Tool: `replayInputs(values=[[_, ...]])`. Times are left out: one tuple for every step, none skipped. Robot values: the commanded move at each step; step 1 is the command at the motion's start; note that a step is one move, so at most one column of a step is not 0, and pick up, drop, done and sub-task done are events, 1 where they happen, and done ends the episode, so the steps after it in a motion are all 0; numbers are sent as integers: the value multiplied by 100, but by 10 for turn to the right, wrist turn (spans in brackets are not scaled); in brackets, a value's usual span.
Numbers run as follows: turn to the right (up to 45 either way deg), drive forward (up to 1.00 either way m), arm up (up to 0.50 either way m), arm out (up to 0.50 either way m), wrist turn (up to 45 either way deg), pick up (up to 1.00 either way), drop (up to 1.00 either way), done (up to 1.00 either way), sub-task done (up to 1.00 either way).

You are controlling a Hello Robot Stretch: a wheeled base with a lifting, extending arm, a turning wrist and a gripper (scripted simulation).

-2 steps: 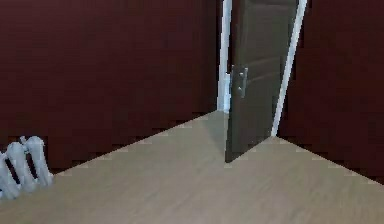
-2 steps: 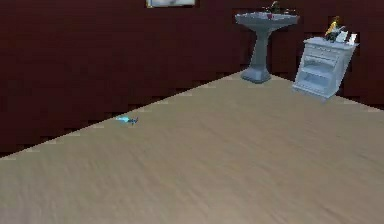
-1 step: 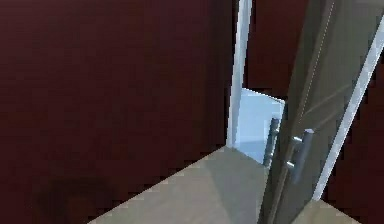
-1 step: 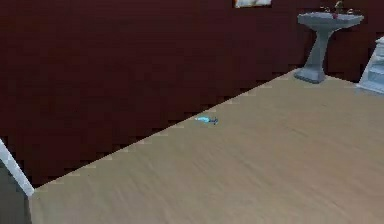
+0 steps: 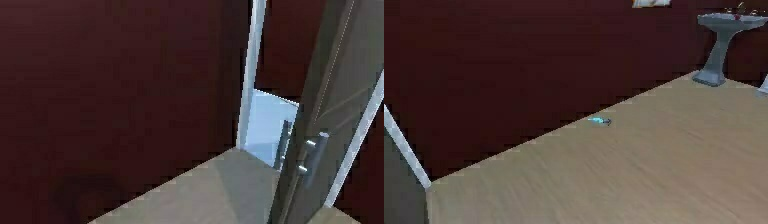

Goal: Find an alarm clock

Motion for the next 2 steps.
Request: replayInputs(values=[[0, 70, 0, 0, 0, 0, 0, 0, 0], [120, 0, 0, 0, 0, 0, 0, 0, 0]])
